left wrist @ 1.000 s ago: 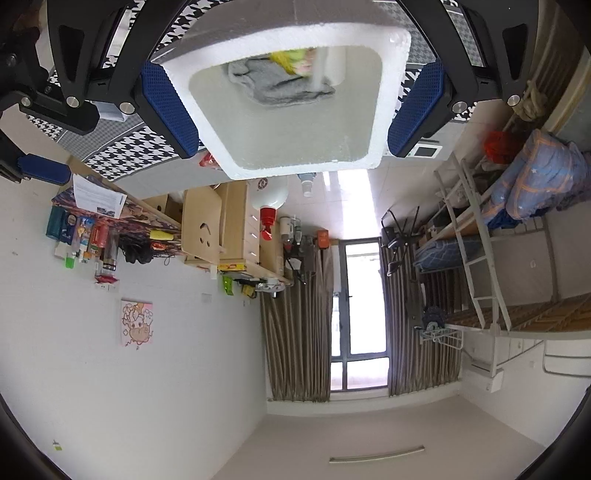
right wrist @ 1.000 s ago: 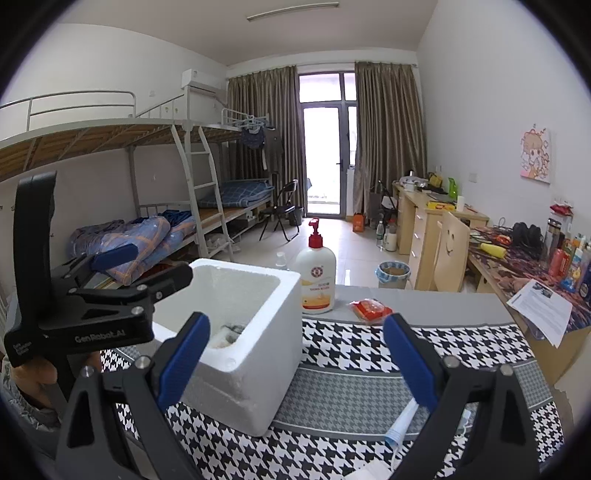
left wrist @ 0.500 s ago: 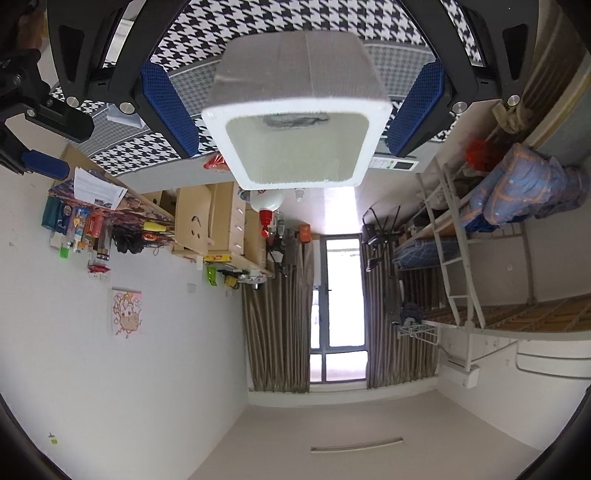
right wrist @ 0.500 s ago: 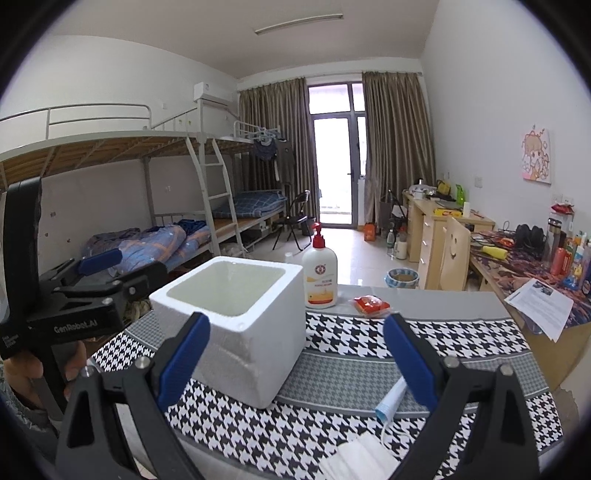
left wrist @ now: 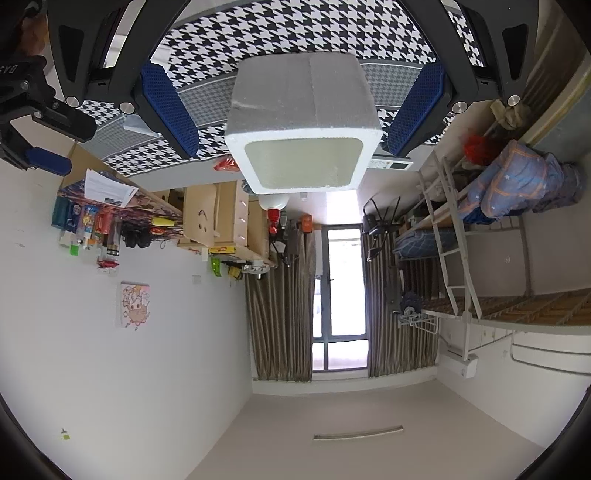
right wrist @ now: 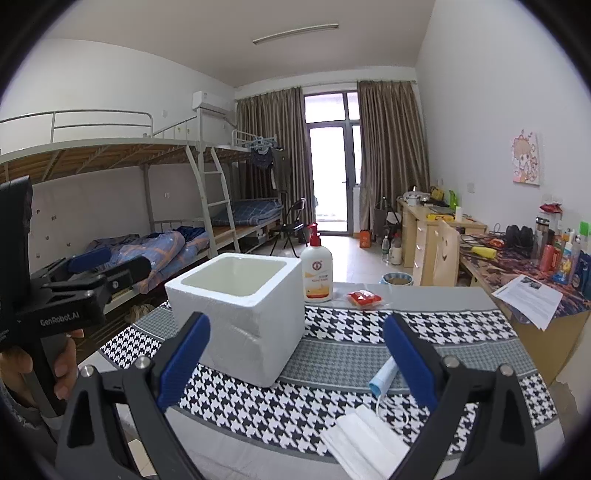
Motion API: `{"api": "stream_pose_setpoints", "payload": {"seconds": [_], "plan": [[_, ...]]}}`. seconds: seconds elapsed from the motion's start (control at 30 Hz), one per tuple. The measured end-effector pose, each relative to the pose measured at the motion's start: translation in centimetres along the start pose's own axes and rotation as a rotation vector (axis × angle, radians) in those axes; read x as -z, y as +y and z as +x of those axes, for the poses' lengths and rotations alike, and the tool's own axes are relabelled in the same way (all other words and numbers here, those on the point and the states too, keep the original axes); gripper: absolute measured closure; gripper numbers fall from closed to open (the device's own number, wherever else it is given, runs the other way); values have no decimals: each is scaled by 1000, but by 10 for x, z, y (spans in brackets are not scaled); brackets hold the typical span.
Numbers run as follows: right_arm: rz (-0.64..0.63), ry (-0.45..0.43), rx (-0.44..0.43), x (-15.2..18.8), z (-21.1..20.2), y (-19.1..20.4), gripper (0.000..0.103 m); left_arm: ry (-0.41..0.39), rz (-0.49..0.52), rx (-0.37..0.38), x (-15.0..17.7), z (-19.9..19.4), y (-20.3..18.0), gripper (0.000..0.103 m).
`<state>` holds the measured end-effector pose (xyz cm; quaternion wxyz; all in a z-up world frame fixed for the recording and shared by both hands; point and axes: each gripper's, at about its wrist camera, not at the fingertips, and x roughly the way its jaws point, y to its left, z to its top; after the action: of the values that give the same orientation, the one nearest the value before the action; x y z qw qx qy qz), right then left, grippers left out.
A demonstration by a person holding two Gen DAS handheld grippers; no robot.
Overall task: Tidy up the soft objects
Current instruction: 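Withdraw both tools from the box back toward the remaining items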
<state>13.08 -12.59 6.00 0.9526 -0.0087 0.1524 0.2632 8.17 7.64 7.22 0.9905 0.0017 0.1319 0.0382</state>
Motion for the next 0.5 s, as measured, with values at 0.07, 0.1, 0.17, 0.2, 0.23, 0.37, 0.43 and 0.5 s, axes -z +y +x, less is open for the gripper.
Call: {"api": "stream_pose_setpoints", "payload": {"seconds": [0.07,0.1,0.17,0.2,0.23,0.37,0.43,0.5], "plan": [[5,-2,-2,7,-3,0,6,-11,0,6,5,-6,0,1],[6,-3,-2,10,-5,0,6,-14,0,5,9,-9,0,1],[10,-4,-3,17,-7,0,6,-17,-5,11,15,-13,0,1],[15,-4,-3,20,-8,1,6,-19,-10,17,19,-16,0,1],[18,-3,-5,24,-8,1,6,-20,-15,17,22,-18,0,1],[21,8,-4,39,-13,4,6,-27,-30,23,41,-28,1,1],[16,14,-3,45,-17,6,6,-27,-37,22,48,-30,1,1],[5,14,3,53,-20,8,6,-23,-48,29,58,-34,1,1]]}}
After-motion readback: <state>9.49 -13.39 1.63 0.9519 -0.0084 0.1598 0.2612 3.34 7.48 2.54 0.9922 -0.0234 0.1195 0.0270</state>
